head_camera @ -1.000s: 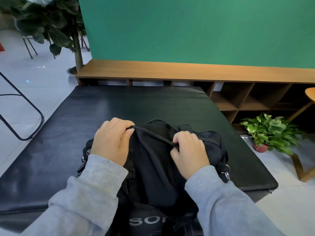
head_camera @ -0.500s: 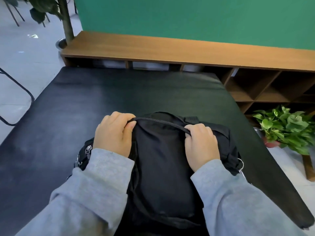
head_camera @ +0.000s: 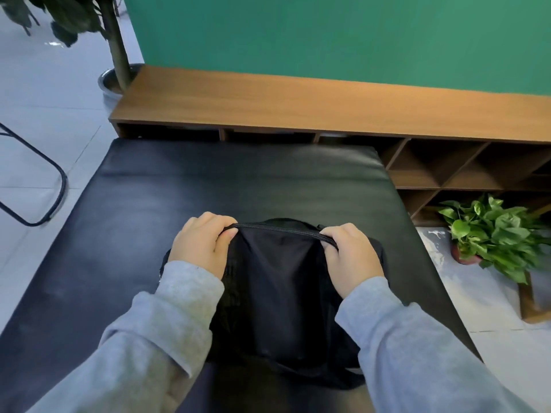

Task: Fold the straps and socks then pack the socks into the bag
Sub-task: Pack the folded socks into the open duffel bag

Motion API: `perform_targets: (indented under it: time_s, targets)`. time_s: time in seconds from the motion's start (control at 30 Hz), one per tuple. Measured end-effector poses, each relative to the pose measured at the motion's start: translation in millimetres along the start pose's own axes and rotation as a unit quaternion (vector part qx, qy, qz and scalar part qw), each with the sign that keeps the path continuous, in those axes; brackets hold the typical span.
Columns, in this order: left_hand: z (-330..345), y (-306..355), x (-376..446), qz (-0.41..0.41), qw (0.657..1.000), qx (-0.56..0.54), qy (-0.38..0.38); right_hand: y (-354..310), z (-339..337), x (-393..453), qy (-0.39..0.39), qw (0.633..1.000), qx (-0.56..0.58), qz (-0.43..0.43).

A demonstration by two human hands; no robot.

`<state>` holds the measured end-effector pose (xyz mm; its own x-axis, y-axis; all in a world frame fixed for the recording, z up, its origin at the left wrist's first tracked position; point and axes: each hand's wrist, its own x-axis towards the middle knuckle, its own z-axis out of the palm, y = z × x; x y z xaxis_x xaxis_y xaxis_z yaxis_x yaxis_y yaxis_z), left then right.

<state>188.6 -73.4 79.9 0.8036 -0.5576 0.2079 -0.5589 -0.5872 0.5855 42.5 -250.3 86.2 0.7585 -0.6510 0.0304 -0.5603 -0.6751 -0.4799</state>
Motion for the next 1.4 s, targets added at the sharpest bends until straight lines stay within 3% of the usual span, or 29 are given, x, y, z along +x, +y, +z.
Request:
perform_targets:
  time_s: [0.33, 0.5, 0.6, 0.7, 0.9, 1.07, 1.2, 1.3, 1.4]
  targets:
    - [-70.7, 67.7, 39.5, -0.020, 0.994, 0.091, -0.056, -28.3, -84.4, 37.7, -0.110, 0.990, -0.084, 0.023]
    - [-120.9, 109.4, 81.1, 0.010, 0.991, 0.131, -0.004, -52.8, -143.5, 74.5, -0.069, 0.995, -0.069, -0.031]
    - [-139.9, 121.1, 97.5, 0.038, 0.988, 0.136, 0.059, -61.4, -175.0, 97.3, -0.047, 0.990, -0.116, -0.071]
    - [-145.2, 126.6, 110.6, 0.077, 0.980, 0.157, 0.092, -64.8, -192.3, 117.4, -0.057, 0.988, -0.132, -0.058]
    - [-136.5, 119.2, 144.2, -0.014, 0.989, 0.149, 0.000, -67.4, -187.4, 152.6, -0.059, 0.996, -0.073, -0.011]
    - [-125.2, 94.1, 193.1, -0.054, 0.984, 0.153, -0.078, -69.5, -166.1, 187.9, -0.064, 0.995, 0.058, 0.059]
    - [-112.3, 72.8, 234.0, -0.097, 0.981, 0.129, -0.103, -75.1, -141.1, 220.9, -0.053, 0.979, 0.158, 0.117]
    - [-101.9, 54.9, 267.2, -0.109, 0.976, 0.142, -0.124, -81.2, -120.8, 250.8, -0.054, 0.970, 0.187, 0.143]
    - [-93.2, 33.2, 303.3, -0.149, 0.975, 0.081, -0.141, -92.3, -104.9, 284.5, -0.064, 0.969, 0.192, 0.141]
